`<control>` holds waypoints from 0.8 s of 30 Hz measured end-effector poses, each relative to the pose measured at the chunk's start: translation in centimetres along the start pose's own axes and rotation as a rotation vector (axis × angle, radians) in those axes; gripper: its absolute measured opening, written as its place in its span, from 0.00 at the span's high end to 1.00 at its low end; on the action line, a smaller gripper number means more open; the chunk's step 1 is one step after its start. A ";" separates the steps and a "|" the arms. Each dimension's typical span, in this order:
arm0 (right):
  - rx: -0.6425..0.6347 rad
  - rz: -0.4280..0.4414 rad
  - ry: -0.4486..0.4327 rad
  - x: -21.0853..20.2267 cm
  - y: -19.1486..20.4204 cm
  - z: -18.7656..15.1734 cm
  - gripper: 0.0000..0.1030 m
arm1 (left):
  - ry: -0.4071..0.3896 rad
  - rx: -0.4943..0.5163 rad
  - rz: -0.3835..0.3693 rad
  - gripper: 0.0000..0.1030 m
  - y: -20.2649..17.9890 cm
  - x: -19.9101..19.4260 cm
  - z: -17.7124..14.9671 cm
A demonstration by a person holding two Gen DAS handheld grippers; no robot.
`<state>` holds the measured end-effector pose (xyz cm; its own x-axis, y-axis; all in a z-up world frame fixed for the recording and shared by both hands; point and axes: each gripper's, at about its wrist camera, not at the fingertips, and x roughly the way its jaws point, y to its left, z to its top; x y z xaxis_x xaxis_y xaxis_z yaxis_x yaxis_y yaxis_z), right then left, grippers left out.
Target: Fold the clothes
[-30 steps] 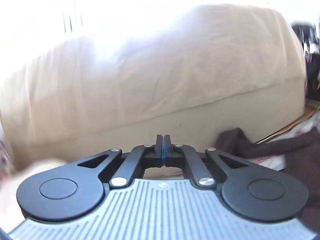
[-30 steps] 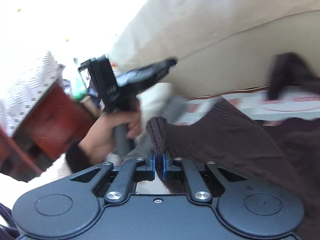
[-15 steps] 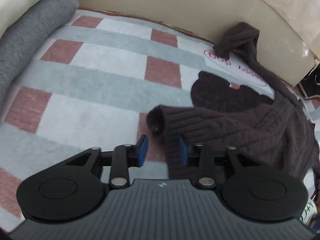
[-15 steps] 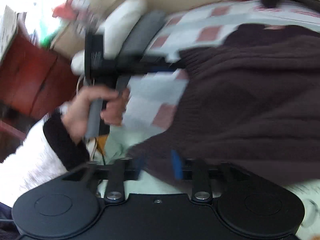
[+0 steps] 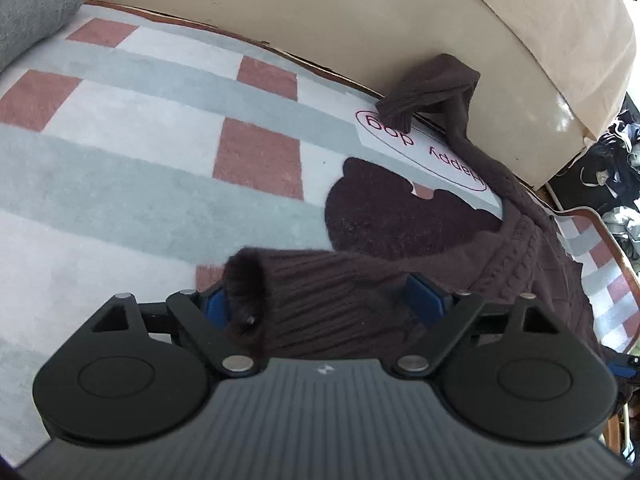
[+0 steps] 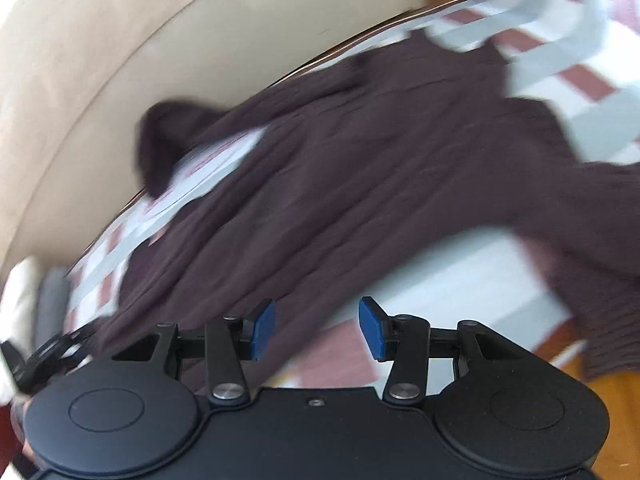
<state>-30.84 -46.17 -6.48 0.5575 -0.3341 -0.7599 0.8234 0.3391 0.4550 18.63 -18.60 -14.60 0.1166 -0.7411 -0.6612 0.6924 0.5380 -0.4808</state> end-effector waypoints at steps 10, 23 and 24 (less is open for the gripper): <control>0.061 -0.065 0.076 1.1 -1.3 -2.5 0.49 | -0.265 0.227 0.004 0.88 -4.1 -5.5 1.3; 0.045 -0.033 0.089 1.1 -0.8 -3.1 0.49 | -0.156 0.077 0.294 0.83 0.3 -6.6 1.5; 0.042 -0.034 0.086 1.0 -0.8 -3.1 0.49 | -0.147 0.084 0.239 0.76 -0.6 -6.9 1.0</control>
<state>-31.27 -44.02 -9.07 0.5192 -0.2677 -0.8116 0.8466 0.2908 0.4457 18.14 -14.21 -9.13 0.3810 -0.6512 -0.6564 0.6890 0.6734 -0.2680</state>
